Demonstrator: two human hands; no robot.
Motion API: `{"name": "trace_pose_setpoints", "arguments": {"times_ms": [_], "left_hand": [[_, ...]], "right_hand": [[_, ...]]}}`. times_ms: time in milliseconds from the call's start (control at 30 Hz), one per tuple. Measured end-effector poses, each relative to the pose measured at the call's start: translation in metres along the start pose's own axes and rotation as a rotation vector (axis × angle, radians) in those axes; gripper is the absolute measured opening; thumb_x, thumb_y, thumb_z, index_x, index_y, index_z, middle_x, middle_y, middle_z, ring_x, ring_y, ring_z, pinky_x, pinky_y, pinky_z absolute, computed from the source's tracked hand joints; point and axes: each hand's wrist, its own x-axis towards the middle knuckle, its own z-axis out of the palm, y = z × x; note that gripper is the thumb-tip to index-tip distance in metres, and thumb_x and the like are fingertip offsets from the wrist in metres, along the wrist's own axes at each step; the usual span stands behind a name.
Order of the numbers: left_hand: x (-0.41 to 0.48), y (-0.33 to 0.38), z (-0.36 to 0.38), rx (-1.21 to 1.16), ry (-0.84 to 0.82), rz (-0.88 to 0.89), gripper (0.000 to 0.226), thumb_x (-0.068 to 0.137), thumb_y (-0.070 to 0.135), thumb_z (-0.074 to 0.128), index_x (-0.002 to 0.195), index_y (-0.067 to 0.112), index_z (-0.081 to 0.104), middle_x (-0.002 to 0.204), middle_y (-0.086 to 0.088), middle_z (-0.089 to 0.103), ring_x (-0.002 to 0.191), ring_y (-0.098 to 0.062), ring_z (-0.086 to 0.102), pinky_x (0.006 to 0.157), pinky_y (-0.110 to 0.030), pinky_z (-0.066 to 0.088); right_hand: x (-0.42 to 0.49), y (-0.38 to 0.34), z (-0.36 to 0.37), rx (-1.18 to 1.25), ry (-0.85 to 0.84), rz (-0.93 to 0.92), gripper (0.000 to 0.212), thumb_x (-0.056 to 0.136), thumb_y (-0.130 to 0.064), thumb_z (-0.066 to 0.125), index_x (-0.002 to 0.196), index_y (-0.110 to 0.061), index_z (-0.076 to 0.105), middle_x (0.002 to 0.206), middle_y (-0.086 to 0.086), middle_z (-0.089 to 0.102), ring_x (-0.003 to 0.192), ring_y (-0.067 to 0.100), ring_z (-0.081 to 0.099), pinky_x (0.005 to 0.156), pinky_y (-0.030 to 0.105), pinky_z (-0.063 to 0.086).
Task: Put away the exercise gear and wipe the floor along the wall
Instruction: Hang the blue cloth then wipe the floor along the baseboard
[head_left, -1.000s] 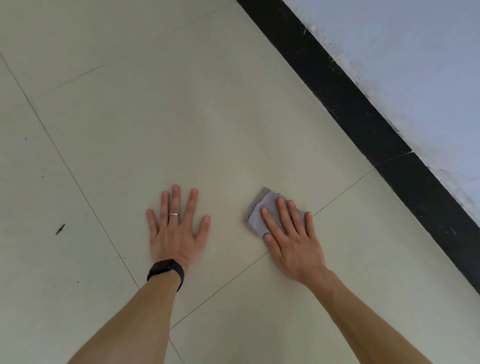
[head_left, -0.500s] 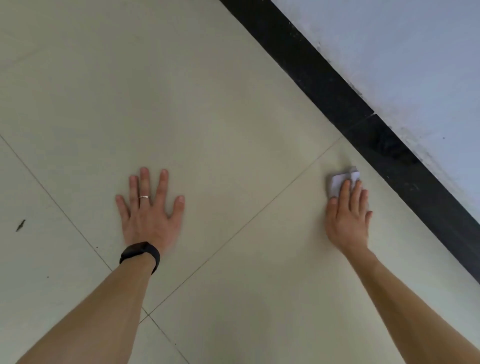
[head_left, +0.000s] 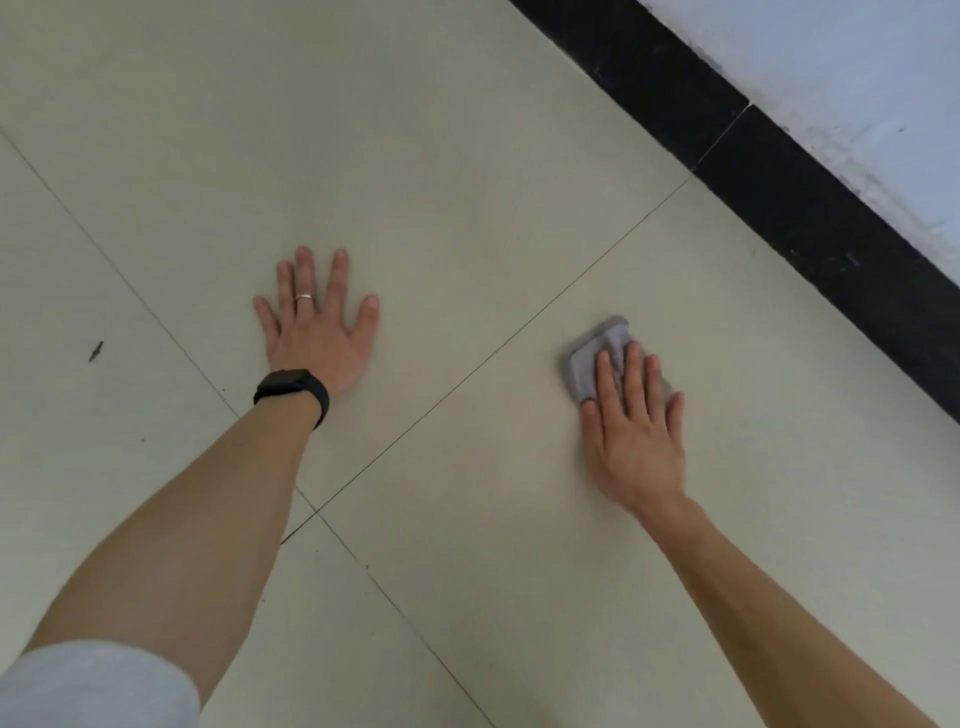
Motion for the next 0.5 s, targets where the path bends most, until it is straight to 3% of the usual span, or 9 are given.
{"name": "trace_pose_setpoints", "arguments": {"times_ms": [67,233,300,367,433,500], "left_hand": [[0.0,0.004,-0.003,0.034,-0.037,0.006,0.067,0.097,0.065,0.007,0.155,0.039,-0.015,0.165,-0.002,-0.021,0.152,-0.023,-0.019,0.122,-0.051,-0.009],[-0.055,0.008,0.002,0.02,-0.123,0.123,0.061,0.102,0.055,0.011,0.155,0.039,-0.013,0.164,0.0,-0.022,0.152,-0.022,-0.018,0.122,-0.051,-0.007],[-0.095,-0.002,0.014,0.027,-0.112,0.191,0.06,0.102,0.054,0.014,0.156,0.041,-0.01,0.165,0.002,-0.02,0.152,-0.022,-0.016,0.123,-0.051,-0.005],[-0.13,-0.011,0.024,0.065,-0.093,0.218,0.06,0.103,0.054,0.016,0.155,0.043,-0.01,0.165,0.003,-0.02,0.152,-0.023,-0.015,0.123,-0.05,-0.002],[-0.151,-0.01,0.031,0.079,-0.088,0.196,0.059,0.104,0.051,0.019,0.156,0.043,-0.007,0.166,0.002,-0.016,0.153,-0.024,-0.012,0.122,-0.05,0.002],[-0.16,0.007,0.028,0.058,-0.088,0.134,0.057,0.105,0.042,0.023,0.158,0.038,0.0,0.167,-0.002,-0.009,0.153,-0.028,-0.006,0.123,-0.048,0.008]], "right_hand": [[-0.024,-0.023,0.01,-0.006,0.039,-0.067,0.058,0.104,-0.043,0.021,0.159,-0.027,0.013,0.167,0.006,0.004,0.154,0.029,0.003,0.12,0.057,0.018],[-0.135,-0.089,0.045,-0.051,-0.099,-0.889,0.06,0.101,-0.039,0.041,0.158,-0.032,0.022,0.167,-0.001,0.012,0.154,0.024,0.008,0.121,0.049,0.011],[-0.131,-0.091,0.048,-0.083,-0.115,-1.045,0.058,0.099,-0.031,0.041,0.156,-0.031,0.029,0.167,-0.005,0.016,0.154,0.02,0.013,0.122,0.043,0.01],[-0.108,-0.083,0.04,-0.055,-0.061,-0.997,0.06,0.092,-0.017,0.038,0.151,-0.026,0.042,0.162,-0.004,0.031,0.148,0.02,0.031,0.119,0.041,0.024],[-0.082,-0.058,0.024,0.04,0.032,-0.777,0.062,0.085,-0.007,0.035,0.143,-0.018,0.054,0.154,0.001,0.045,0.138,0.026,0.048,0.108,0.04,0.046],[-0.079,-0.022,0.003,0.098,0.067,-0.511,0.061,0.085,-0.003,0.032,0.141,-0.011,0.056,0.152,0.005,0.048,0.133,0.029,0.049,0.091,0.037,0.058]]}}
